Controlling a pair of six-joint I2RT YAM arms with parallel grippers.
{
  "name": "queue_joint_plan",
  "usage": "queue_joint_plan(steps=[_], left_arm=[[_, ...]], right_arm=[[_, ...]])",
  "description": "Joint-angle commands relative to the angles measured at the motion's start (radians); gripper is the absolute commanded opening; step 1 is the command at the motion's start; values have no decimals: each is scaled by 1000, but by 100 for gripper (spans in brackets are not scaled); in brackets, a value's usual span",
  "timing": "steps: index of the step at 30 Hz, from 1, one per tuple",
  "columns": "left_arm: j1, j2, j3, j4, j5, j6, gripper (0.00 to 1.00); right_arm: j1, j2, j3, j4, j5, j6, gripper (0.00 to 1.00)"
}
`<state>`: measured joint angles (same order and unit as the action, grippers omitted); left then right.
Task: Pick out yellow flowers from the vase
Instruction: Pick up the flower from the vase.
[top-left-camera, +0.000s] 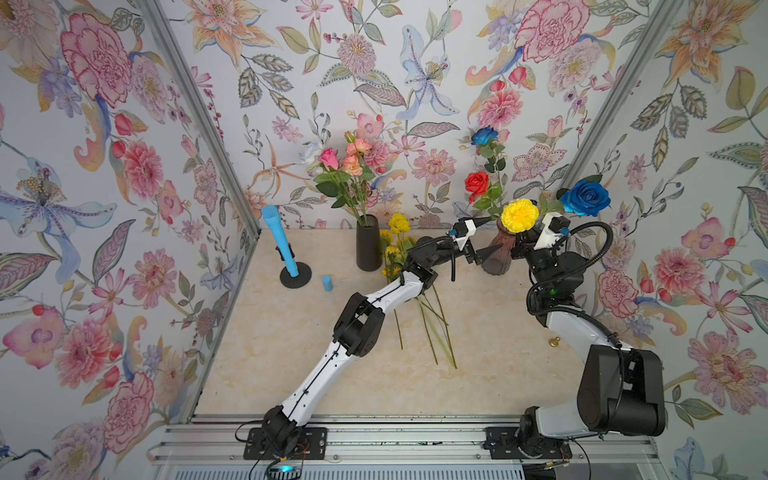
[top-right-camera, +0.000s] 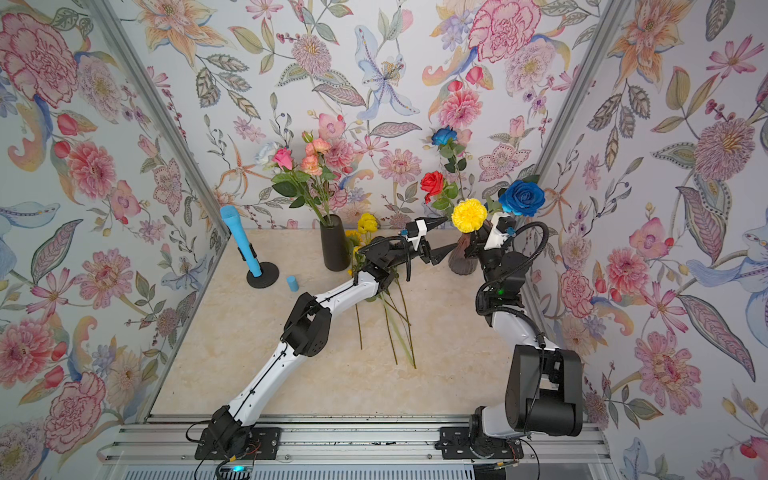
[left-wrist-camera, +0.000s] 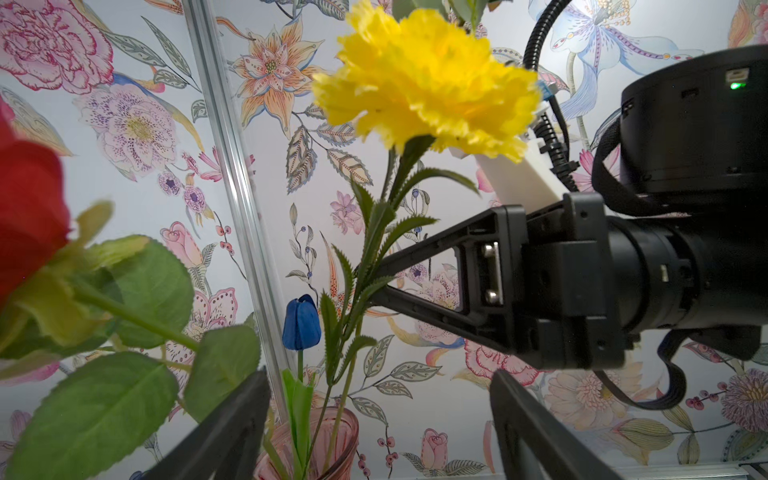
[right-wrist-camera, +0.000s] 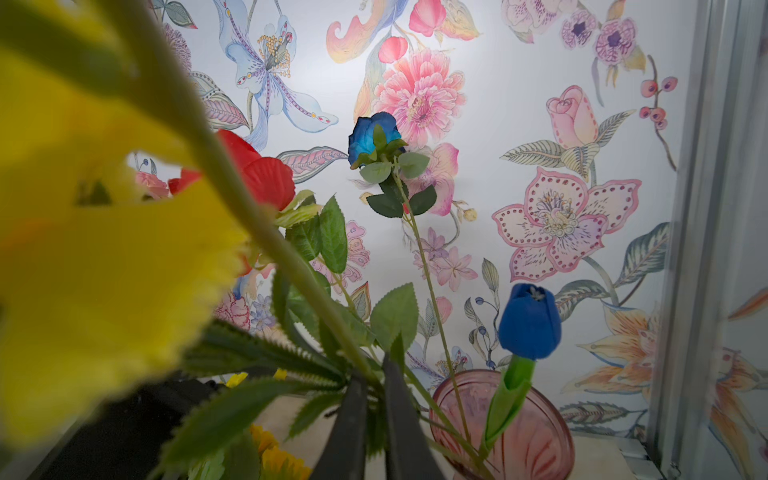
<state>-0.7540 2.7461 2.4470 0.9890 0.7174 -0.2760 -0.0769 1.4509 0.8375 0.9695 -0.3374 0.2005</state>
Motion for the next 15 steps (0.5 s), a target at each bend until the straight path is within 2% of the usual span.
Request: queue_joint_plan(steps=[1, 15], left_arm=[[-8, 16, 15, 43, -13, 17, 85], [-23, -14, 3, 69, -18, 14, 84]], right_arm=[[8, -31, 4, 9, 1, -21, 11], [5, -119, 14, -61, 15, -67, 10]])
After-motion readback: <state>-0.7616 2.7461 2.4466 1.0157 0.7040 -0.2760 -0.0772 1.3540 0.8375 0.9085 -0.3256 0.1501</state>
